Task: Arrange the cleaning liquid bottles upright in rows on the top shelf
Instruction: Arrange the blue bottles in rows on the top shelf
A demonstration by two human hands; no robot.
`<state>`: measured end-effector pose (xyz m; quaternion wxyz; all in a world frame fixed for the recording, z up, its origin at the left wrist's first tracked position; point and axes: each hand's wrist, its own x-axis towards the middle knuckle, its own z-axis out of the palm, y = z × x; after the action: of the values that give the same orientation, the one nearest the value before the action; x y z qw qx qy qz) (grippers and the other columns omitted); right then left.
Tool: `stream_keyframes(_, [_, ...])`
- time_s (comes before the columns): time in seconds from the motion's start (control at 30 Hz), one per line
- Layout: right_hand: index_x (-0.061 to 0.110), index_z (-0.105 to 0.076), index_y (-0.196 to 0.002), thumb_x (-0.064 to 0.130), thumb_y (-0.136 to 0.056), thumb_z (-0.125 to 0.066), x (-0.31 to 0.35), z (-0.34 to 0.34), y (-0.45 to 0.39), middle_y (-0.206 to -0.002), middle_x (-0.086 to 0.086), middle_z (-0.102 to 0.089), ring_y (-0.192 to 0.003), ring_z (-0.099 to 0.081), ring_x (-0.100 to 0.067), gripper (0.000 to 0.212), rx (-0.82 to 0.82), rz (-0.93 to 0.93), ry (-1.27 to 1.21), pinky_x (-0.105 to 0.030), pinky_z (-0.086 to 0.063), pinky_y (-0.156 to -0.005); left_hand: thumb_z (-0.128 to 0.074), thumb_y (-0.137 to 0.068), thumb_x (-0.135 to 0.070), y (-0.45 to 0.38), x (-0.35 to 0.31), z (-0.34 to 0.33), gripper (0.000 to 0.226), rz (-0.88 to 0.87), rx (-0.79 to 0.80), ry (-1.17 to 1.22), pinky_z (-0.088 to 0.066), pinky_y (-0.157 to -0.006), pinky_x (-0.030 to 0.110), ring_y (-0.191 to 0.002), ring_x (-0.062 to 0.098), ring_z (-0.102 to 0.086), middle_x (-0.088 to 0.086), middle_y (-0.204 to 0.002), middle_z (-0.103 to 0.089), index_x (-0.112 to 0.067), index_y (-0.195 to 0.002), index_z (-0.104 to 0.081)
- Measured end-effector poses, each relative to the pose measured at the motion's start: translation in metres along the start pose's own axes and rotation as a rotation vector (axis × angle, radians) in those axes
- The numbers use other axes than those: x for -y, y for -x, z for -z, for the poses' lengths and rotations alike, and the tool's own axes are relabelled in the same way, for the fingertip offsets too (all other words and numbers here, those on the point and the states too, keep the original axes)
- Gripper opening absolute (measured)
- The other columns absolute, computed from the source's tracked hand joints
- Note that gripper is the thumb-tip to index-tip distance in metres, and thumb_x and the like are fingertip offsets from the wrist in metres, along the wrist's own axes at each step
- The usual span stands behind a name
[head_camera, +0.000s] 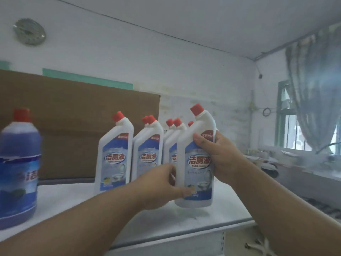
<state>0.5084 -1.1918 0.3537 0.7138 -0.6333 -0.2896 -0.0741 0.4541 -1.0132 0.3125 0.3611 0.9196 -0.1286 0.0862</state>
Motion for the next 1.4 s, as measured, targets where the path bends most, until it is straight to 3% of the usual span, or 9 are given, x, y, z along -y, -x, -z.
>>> stream_keyframes(0.2, [0.003,-0.058,-0.125,0.03,-0.076,-0.078,-0.024,0.107,-0.027,-0.112,-0.023,-0.071,-0.099,-0.07,-0.042,0.059,0.016,-0.047,0.016,-0.055,-0.055,-0.087,-0.069,-0.088,-0.05,-0.075,-0.044,-0.073,0.038,0.047,0.074,-0.167,-0.051,-0.091,0.03,-0.103,0.015,-0.062,-0.012,-0.113,-0.064,-0.033,-0.12,-0.057])
stream_keyframes(0.37, [0.006,-0.058,-0.127,0.025,-0.08,-0.079,-0.048,0.161,-0.056,-0.116,-0.021,-0.07,-0.104,-0.069,-0.043,0.055,0.034,-0.077,-0.045,-0.061,-0.053,-0.091,-0.06,-0.093,-0.052,-0.122,-0.075,-0.119,0.053,0.174,-0.004,-0.345,-0.051,-0.098,0.036,-0.116,0.026,-0.059,0.002,-0.131,-0.06,-0.022,-0.137,-0.051])
stream_keyframes(0.53, [0.017,-0.059,-0.126,0.02,-0.073,-0.088,-0.066,0.192,-0.08,-0.114,-0.01,-0.073,-0.101,-0.071,-0.035,0.06,0.113,-0.071,0.134,-0.062,-0.055,-0.087,-0.051,-0.094,-0.056,-0.132,-0.068,-0.144,0.04,0.185,-0.092,-0.547,-0.049,-0.096,0.04,-0.11,0.024,-0.057,0.0,-0.124,-0.061,-0.026,-0.119,-0.051])
stream_keyframes(0.67, [0.025,-0.059,-0.124,0.012,-0.063,-0.095,-0.078,0.208,-0.078,-0.111,0.001,-0.074,-0.099,-0.073,-0.024,0.072,0.275,-0.12,0.41,-0.051,-0.059,-0.086,-0.043,-0.097,-0.055,-0.133,-0.061,-0.153,0.039,0.184,-0.115,-0.635,-0.046,-0.1,0.042,-0.11,0.022,-0.053,0.0,-0.123,-0.059,-0.025,-0.121,-0.051])
stream_keyframes(0.77, [0.036,-0.059,-0.117,0.018,-0.063,-0.095,-0.083,0.212,-0.08,-0.106,0.011,-0.074,-0.095,-0.073,-0.017,0.067,0.243,-0.143,0.564,-0.045,-0.061,-0.082,-0.04,-0.098,-0.051,-0.133,-0.063,-0.154,0.036,0.182,-0.121,-0.69,-0.045,-0.099,0.041,-0.109,0.023,-0.051,0.002,-0.122,-0.058,-0.023,-0.119,-0.05])
stream_keyframes(0.9, [0.037,-0.057,-0.112,0.023,-0.063,-0.094,-0.082,0.208,-0.09,-0.103,0.014,-0.072,-0.09,-0.072,-0.014,0.063,0.209,-0.154,0.633,-0.038,-0.063,-0.074,-0.04,-0.097,-0.049,-0.133,-0.063,-0.154,0.034,0.206,-0.108,-0.732,-0.044,-0.099,0.041,-0.109,0.022,-0.049,0.001,-0.121,-0.056,-0.023,-0.118,-0.048])
stream_keyframes(1.13, [0.031,-0.057,-0.117,0.027,-0.07,-0.089,-0.085,0.195,-0.096,-0.11,0.009,-0.069,-0.096,-0.069,-0.018,0.057,0.144,-0.176,0.736,-0.043,-0.06,-0.087,-0.041,-0.098,-0.05,-0.134,-0.062,-0.155,0.031,0.209,-0.119,-0.744,-0.045,-0.097,0.04,-0.109,0.022,-0.048,0.0,-0.12,-0.055,-0.024,-0.114,-0.047])
stream_keyframes(1.4, [0.027,-0.053,-0.117,0.031,-0.078,-0.084,-0.074,0.195,-0.075,-0.11,0.008,-0.066,-0.094,-0.066,-0.016,0.049,0.147,-0.111,0.86,-0.039,-0.058,-0.089,-0.042,-0.097,-0.048,-0.135,-0.062,-0.156,0.03,0.185,-0.137,-0.746,-0.046,-0.097,0.04,-0.107,0.022,-0.05,0.001,-0.121,-0.057,-0.025,-0.116,-0.048])
